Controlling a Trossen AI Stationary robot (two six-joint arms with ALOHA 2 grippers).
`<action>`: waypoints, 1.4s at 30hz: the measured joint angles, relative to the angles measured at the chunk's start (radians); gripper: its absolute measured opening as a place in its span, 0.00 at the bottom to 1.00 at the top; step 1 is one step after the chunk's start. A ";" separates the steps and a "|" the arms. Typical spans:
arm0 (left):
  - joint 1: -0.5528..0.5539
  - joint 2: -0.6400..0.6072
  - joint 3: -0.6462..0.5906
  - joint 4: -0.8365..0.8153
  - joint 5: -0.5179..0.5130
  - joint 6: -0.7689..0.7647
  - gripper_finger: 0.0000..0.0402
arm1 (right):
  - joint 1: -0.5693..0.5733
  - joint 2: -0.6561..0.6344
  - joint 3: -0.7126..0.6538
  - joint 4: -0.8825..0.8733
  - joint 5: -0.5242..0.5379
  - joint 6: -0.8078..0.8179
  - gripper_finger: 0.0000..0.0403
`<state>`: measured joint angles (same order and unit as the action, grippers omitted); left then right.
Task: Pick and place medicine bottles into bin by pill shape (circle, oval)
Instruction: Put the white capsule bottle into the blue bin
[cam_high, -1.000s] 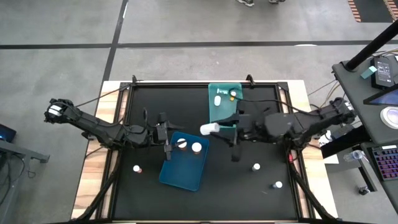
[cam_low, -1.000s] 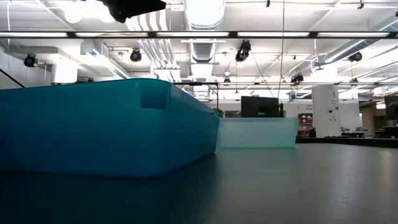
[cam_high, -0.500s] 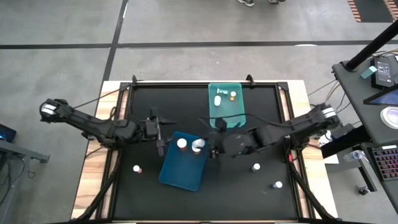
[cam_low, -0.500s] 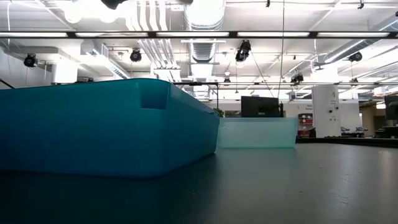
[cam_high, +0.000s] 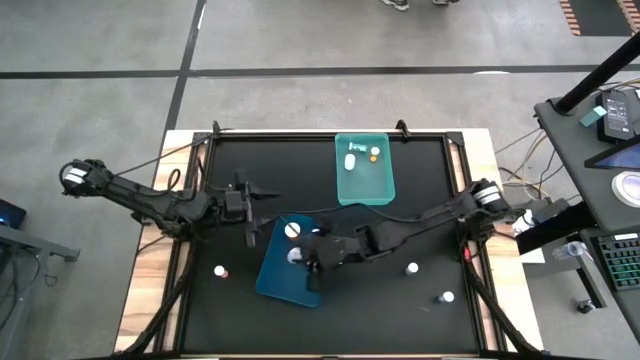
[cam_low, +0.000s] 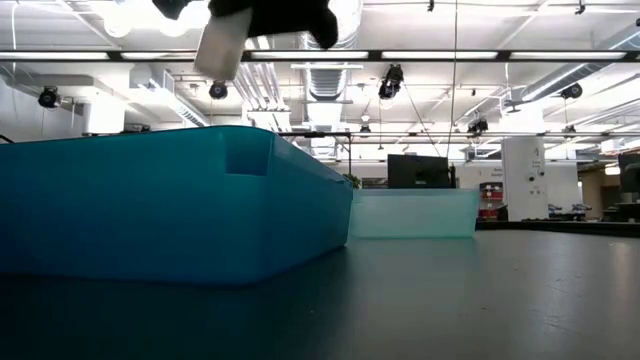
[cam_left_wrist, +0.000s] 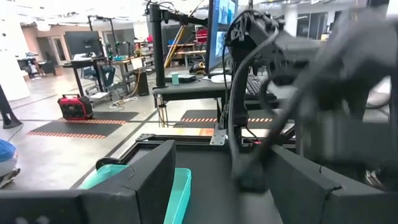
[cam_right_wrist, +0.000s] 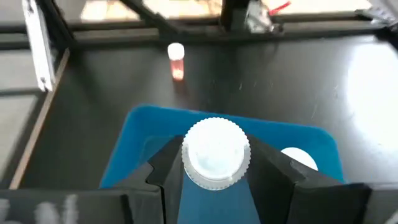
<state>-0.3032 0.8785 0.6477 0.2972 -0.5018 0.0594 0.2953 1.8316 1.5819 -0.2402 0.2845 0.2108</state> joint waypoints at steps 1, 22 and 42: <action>0.000 0.000 0.000 0.003 0.000 -0.002 0.55 | -0.002 0.024 0.013 -0.002 -0.003 -0.003 0.35; -0.025 -0.004 0.000 -0.001 0.003 -0.028 0.55 | -0.075 0.339 0.199 -0.061 -0.109 -0.079 0.35; -0.025 -0.002 -0.001 0.001 0.000 -0.028 0.55 | -0.075 0.327 0.191 -0.075 -0.110 -0.074 0.55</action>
<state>-0.3283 0.8761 0.6468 0.2977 -0.5017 0.0319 0.2199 2.1581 1.7727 -0.3149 0.1749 0.1371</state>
